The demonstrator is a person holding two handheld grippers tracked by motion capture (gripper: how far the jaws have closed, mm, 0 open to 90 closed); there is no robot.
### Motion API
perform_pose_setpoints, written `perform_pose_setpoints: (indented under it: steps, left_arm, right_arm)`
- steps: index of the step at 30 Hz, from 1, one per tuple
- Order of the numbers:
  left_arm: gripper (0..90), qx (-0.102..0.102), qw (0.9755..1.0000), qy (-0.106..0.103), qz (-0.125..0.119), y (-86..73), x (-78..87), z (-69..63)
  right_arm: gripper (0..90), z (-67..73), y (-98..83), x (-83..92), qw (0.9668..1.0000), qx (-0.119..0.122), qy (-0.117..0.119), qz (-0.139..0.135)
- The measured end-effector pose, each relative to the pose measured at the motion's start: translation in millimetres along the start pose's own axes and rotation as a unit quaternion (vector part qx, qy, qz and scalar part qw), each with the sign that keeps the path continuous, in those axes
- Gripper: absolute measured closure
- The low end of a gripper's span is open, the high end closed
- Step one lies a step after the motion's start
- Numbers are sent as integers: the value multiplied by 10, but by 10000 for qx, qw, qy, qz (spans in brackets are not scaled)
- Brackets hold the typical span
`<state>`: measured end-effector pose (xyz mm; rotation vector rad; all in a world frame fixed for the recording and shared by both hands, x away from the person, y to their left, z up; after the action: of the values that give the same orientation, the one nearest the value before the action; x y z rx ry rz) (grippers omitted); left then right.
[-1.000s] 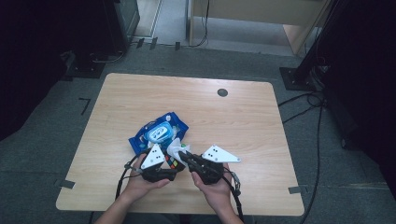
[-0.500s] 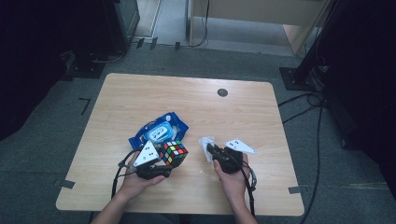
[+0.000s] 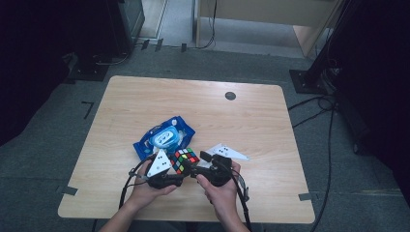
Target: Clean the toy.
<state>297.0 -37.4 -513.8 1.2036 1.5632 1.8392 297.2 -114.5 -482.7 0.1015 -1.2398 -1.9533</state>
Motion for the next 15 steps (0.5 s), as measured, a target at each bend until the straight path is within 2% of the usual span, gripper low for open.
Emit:
perform_pose_setpoints:
  steps: [1, 3, 5, 9, 12, 15]
  left_arm:
    - [340, -42, 10000, 13, 2, 2, -1, -8]
    - [339, -72, 10000, 31, 19, -3, -7, -19]
    - [339, -73, 10000, 33, 39, -13, -16, -22]
    - [339, -39, 10000, 2, 17, -8, -24, -37]
    - [338, -96, 9999, 50, 27, -5, -36, -46]
    - [337, -106, 9999, 69, 49, -4, -45, -56]
  right_arm:
    - [200, -18, -33, -25, 9999, -43, -43, 82]
    - [268, -10, -78, -48, 9996, -224, 70, 171]
    - [334, 15, -94, -47, 9996, -213, 112, 177]
    - [334, 29, -101, -33, 9997, -179, -70, 163]
    - [341, 44, -105, -16, 9997, -7, -168, 148]
    - [344, 67, -107, -5, 9987, 374, -336, 126]
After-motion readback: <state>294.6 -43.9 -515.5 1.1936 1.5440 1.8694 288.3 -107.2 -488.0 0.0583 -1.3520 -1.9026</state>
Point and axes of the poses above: each handheld gripper's, and its own axes: x roughly backward along the jaws, y roughly out of its top, z roughly to its left, the point moved 9 cm from there along -x, roughly forward along the jaws, and after that the axes turned 5 degrees about -z, right-handed, at the moved point
